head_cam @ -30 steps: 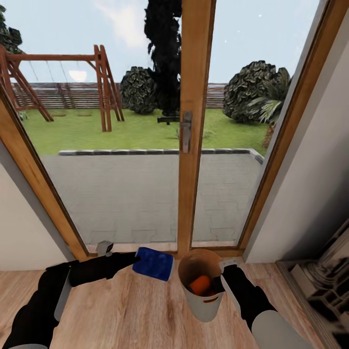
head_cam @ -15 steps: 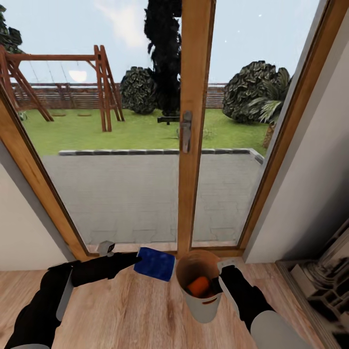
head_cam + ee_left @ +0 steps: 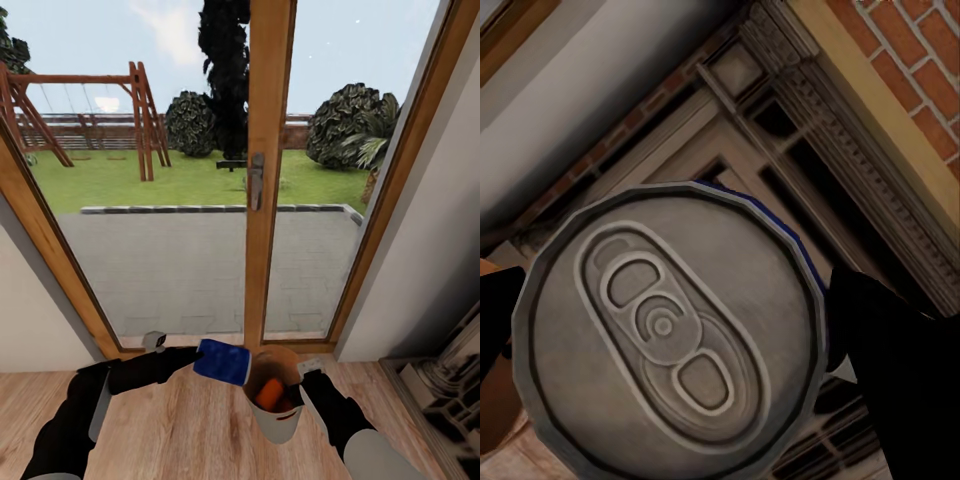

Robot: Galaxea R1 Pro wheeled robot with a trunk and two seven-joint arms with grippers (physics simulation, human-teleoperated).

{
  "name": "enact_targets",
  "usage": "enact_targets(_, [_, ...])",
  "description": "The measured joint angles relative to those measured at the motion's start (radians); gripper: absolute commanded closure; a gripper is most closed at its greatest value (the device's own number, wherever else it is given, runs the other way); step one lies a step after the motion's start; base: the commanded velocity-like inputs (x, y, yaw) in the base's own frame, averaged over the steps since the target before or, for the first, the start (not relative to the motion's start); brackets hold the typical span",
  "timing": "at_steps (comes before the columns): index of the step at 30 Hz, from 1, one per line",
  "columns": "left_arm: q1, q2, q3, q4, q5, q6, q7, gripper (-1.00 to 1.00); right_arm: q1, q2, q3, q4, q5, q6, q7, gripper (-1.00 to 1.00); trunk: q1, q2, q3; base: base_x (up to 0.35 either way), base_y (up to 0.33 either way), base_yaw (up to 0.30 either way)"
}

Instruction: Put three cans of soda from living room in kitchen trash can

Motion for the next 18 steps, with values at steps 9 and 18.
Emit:
enact_targets(9, [0.0, -0.047, -0.003, 0.039, -0.007, -0.004, 0.007, 1.0, 0.0, 0.002, 0.001, 0.0, 0.001, -0.001, 0.0, 1.0, 0.0, 0.0, 0.0, 0.0, 0.0, 0.0])
enact_targets(18, [0.0, -0.056, -0.024, 0.061, -0.005, -0.016, 0.134, 1.0, 0.0, 0.003, 0.001, 0.0, 0.001, 0.001, 0.0, 1.0, 0.0, 0.0, 0.0, 0.0, 0.0, 0.0])
